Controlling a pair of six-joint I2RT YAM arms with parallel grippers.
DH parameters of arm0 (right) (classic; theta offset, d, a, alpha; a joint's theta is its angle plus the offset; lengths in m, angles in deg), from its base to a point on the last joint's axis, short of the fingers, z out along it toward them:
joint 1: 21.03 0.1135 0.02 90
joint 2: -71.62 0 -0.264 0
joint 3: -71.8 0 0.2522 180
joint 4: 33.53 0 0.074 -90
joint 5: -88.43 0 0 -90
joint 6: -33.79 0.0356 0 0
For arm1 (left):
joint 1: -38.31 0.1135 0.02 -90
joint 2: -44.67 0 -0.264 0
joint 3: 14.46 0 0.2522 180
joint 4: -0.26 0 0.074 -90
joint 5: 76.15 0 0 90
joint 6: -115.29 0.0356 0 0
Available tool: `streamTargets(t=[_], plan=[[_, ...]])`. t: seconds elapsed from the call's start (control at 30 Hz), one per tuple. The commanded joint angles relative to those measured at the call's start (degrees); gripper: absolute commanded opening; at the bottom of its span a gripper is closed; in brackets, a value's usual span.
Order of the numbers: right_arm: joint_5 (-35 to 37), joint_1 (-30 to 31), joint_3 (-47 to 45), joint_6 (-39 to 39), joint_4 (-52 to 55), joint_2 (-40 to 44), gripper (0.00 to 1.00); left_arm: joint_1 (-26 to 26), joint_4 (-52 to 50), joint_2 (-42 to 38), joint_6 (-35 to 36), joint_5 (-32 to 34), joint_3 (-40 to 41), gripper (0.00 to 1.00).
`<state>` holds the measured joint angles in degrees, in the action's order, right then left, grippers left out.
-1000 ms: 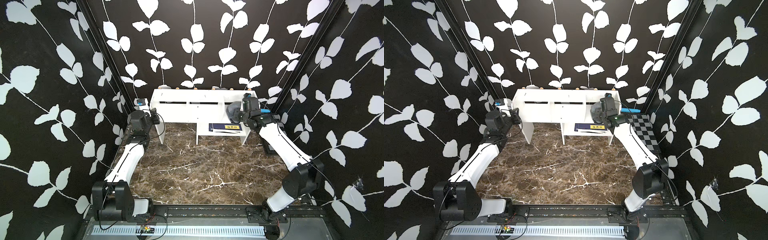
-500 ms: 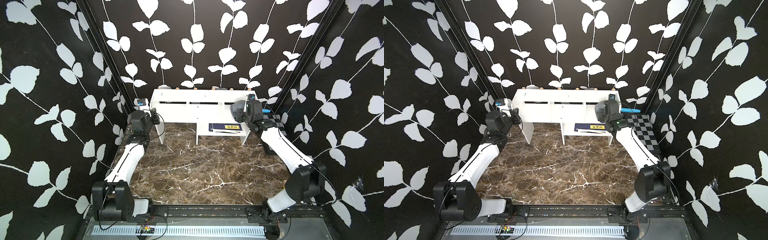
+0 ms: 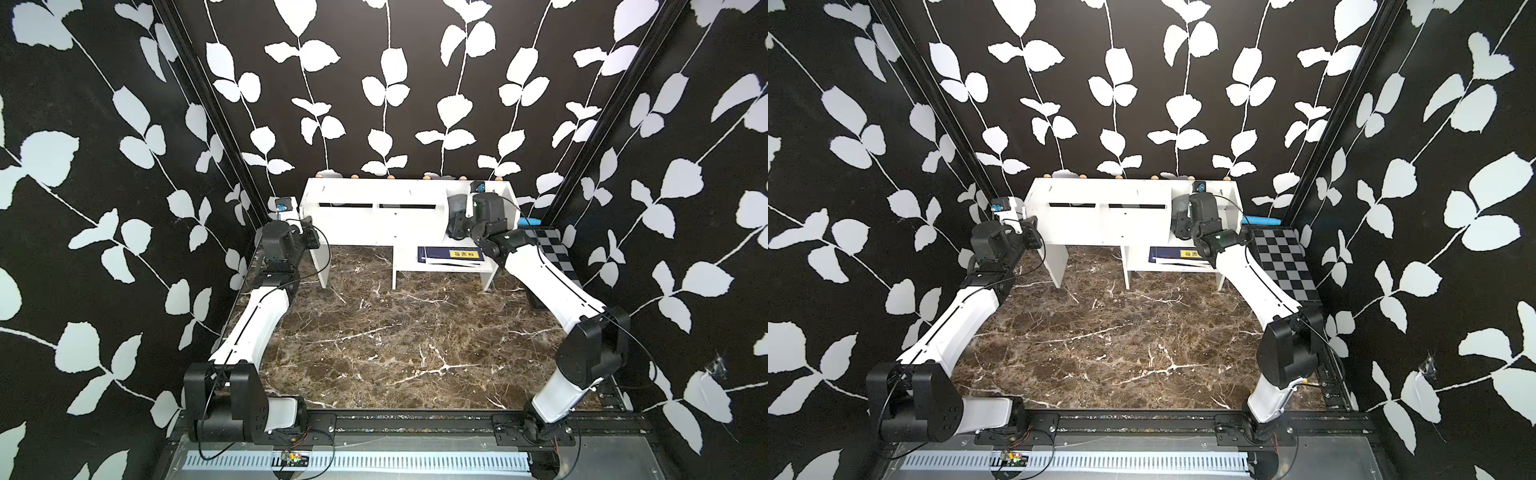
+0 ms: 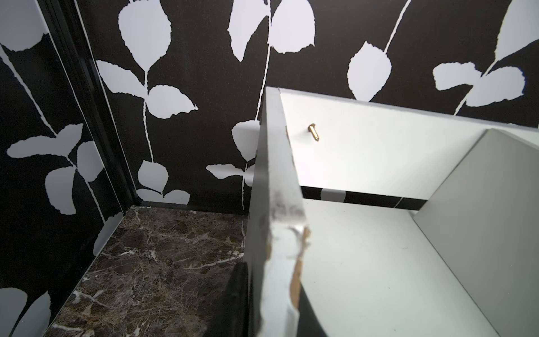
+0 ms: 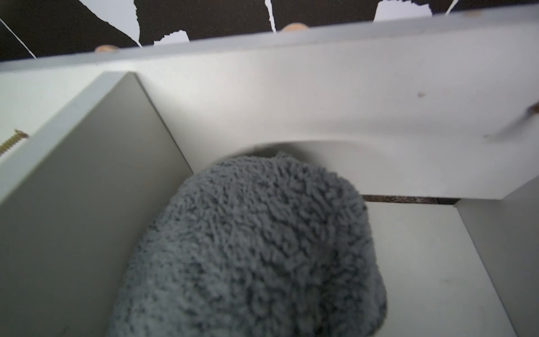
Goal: Wipe the bookshelf clean with a cloth
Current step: Wipe the dust from the shelf.
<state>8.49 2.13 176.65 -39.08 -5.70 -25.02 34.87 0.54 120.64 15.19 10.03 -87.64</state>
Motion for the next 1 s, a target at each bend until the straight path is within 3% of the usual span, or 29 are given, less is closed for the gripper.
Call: streamTargets(t=[0.0,0.13,0.23,0.47,0.67,0.97], plan=[[8.2,-0.2,1.4,-2.5,-2.7,3.7,0.00,-1.2,3.5,-1.6,-8.0,-3.9,0.6,0.00],[15.9,-1.1,3.6,-4.5,2.1,2.9,0.00,-1.2,3.6,-1.6,-7.8,-3.9,0.7,0.00],[17.8,-2.2,1.7,-4.8,2.9,3.8,0.00,-1.2,3.6,-1.6,-7.6,-3.8,0.8,0.00],[14.2,-3.1,-7.2,-2.9,3.9,8.5,0.00,-1.2,3.6,-1.6,-7.4,-3.8,0.8,0.00],[6.1,-2.1,-15.4,0.7,2.0,13.5,0.00,-1.2,3.8,-1.3,-7.8,-4.3,0.8,0.00],[-1.5,2.0,-8.7,2.0,1.2,7.4,0.00,-1.3,3.9,-1.3,-7.8,-5.0,0.9,0.00]])
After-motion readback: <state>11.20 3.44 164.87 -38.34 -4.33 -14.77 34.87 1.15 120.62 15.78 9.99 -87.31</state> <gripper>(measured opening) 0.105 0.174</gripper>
